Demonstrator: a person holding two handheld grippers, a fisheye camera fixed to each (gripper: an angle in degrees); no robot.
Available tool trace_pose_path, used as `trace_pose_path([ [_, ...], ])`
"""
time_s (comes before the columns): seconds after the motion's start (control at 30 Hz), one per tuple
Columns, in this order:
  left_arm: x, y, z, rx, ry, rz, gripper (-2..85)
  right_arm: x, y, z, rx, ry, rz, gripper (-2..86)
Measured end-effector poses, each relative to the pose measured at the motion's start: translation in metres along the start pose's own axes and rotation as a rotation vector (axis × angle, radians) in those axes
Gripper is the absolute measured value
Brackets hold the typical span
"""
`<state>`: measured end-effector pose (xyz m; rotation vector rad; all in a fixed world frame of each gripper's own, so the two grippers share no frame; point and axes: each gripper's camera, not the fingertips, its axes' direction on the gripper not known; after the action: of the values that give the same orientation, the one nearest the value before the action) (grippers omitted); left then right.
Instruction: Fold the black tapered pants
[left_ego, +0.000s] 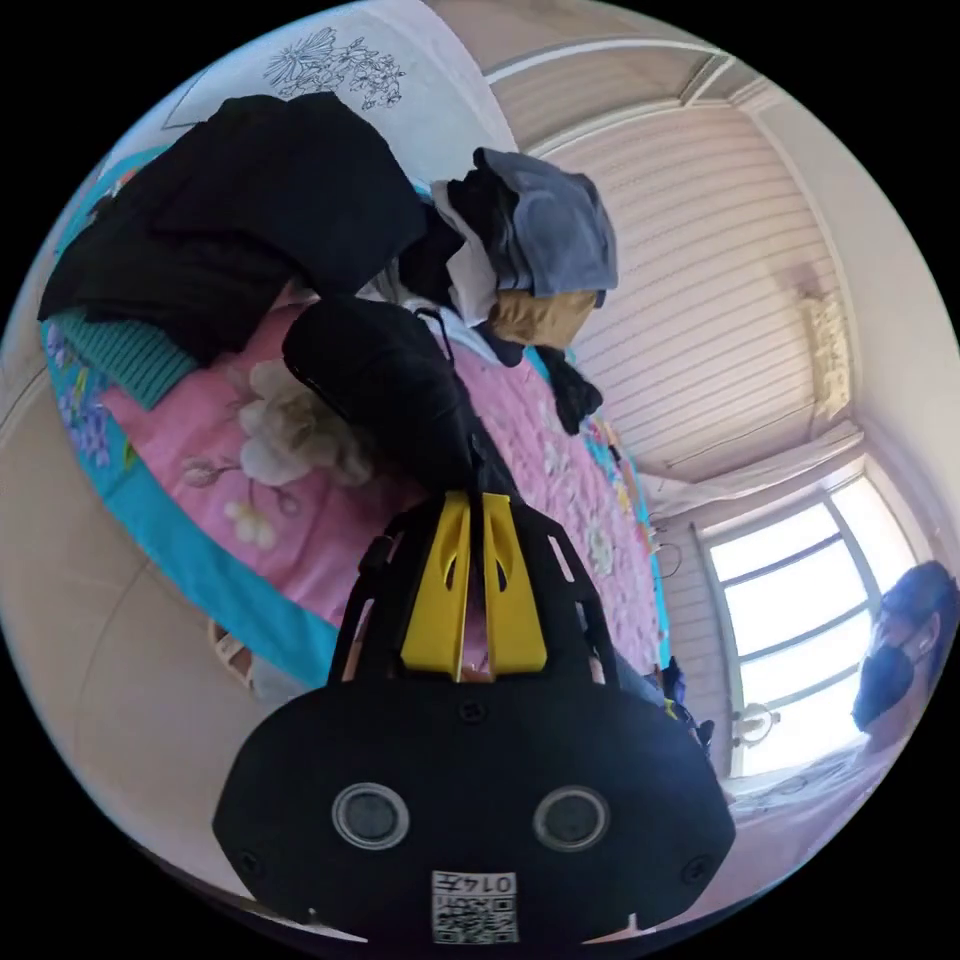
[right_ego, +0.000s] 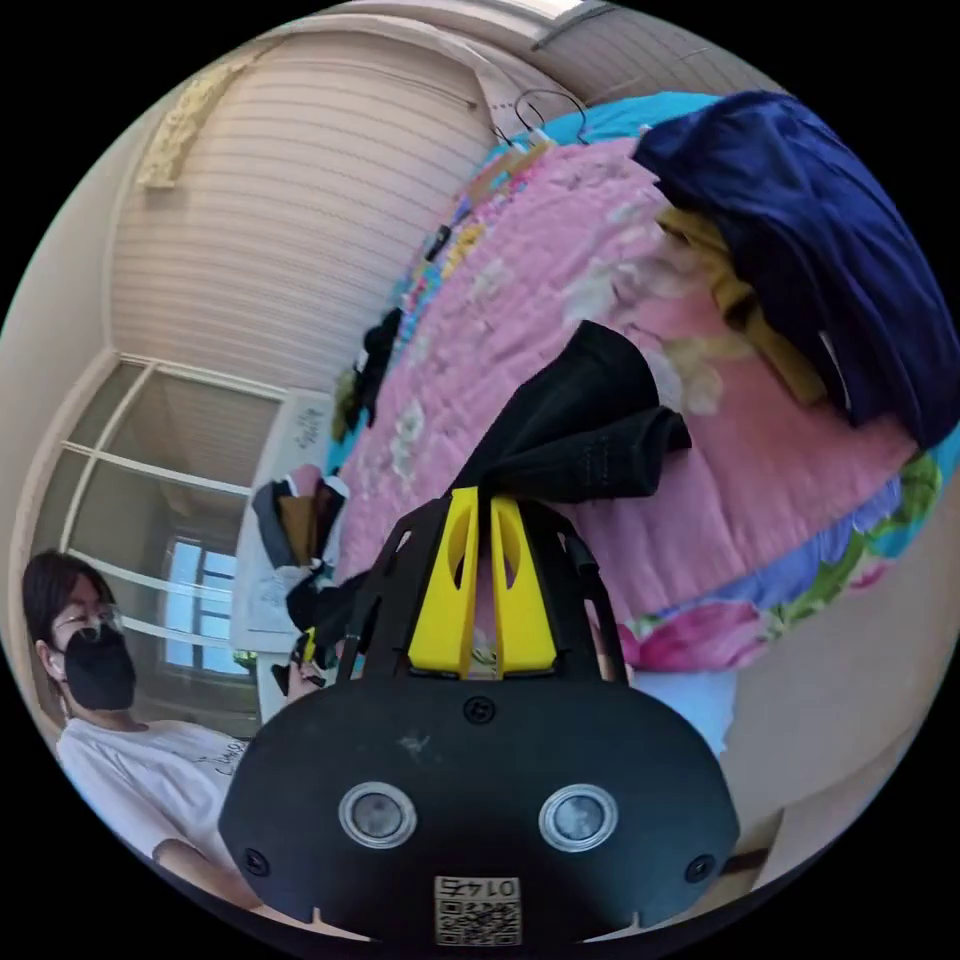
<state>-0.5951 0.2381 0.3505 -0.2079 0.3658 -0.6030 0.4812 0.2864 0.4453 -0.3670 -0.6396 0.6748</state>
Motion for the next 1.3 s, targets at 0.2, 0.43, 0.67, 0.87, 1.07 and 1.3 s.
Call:
trace_pose_path([
  [0.2, 0.067, 0.042, -0.012, 0.026, -0.25, 0.223, 4.0, -0.047, 0.056, -0.001, 0.079, 0.207, -0.065, 5.8],
  [0.43, 0.225, 0.074, -0.013, 0.079, -0.224, 0.64, 3.9, -0.176, 0.113, 0.048, 0.133, 0.928, -0.539, 8.4],
  [0.67, 0.401, 0.131, 0.085, 0.005, 0.004, 1.021, 4.4, -0.239, 0.142, 0.099, 0.148, 1.211, -0.741, 9.8],
  [0.87, 0.547, 0.206, 0.187, -0.135, 0.301, 1.233, 4.5, -0.264, 0.181, 0.109, 0.363, 1.443, -0.892, 1.7],
  [1.07, 0.649, 0.267, 0.265, -0.243, 0.407, 1.385, 4.5, -0.262, 0.197, 0.096, 0.376, 1.412, -0.945, -0.8],
  [1.3, 0.701, 0.296, 0.32, -0.344, 0.426, 1.384, 4.7, -0.236, 0.208, 0.084, 0.362, 1.406, -0.992, -1.0],
])
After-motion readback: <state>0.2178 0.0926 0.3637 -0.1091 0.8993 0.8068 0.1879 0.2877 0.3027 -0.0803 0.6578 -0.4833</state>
